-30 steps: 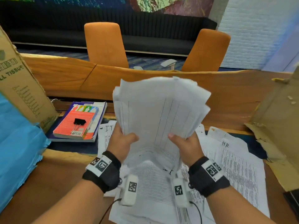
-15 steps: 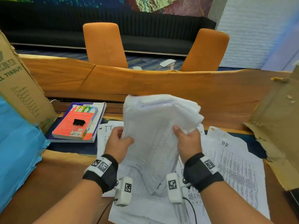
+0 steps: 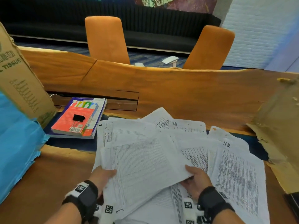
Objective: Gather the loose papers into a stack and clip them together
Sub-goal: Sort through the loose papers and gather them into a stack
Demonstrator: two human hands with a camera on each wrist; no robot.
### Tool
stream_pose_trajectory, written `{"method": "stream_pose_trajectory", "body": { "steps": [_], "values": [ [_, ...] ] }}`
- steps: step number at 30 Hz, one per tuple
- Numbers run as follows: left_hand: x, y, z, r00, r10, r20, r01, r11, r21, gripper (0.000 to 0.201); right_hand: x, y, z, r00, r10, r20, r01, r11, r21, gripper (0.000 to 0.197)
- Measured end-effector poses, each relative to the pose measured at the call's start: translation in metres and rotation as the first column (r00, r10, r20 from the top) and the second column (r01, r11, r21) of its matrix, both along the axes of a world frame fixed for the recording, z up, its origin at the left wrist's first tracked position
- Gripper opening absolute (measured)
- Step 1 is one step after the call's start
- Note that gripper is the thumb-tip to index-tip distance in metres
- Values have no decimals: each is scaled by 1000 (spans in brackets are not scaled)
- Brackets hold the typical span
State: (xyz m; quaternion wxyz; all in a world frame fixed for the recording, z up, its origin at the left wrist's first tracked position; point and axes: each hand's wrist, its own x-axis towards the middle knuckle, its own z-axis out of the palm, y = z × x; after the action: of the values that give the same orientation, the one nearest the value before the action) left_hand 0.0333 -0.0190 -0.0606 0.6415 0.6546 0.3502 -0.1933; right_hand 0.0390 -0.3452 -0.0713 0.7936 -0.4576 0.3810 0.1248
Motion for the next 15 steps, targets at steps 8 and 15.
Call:
{"method": "stream_pose_trajectory", "body": {
  "steps": [8, 15],
  "values": [
    [18, 16, 73, 926, -108, 361, 133, 990, -44, 36, 36, -28, 51, 861, 505, 61, -393, 736, -551, 55],
    [31, 23, 115, 762, -180, 622, 264, 964, -44, 68, 56, -19, 87, 732, 390, 559, 1, 819, -573, 51]
  ]
}}
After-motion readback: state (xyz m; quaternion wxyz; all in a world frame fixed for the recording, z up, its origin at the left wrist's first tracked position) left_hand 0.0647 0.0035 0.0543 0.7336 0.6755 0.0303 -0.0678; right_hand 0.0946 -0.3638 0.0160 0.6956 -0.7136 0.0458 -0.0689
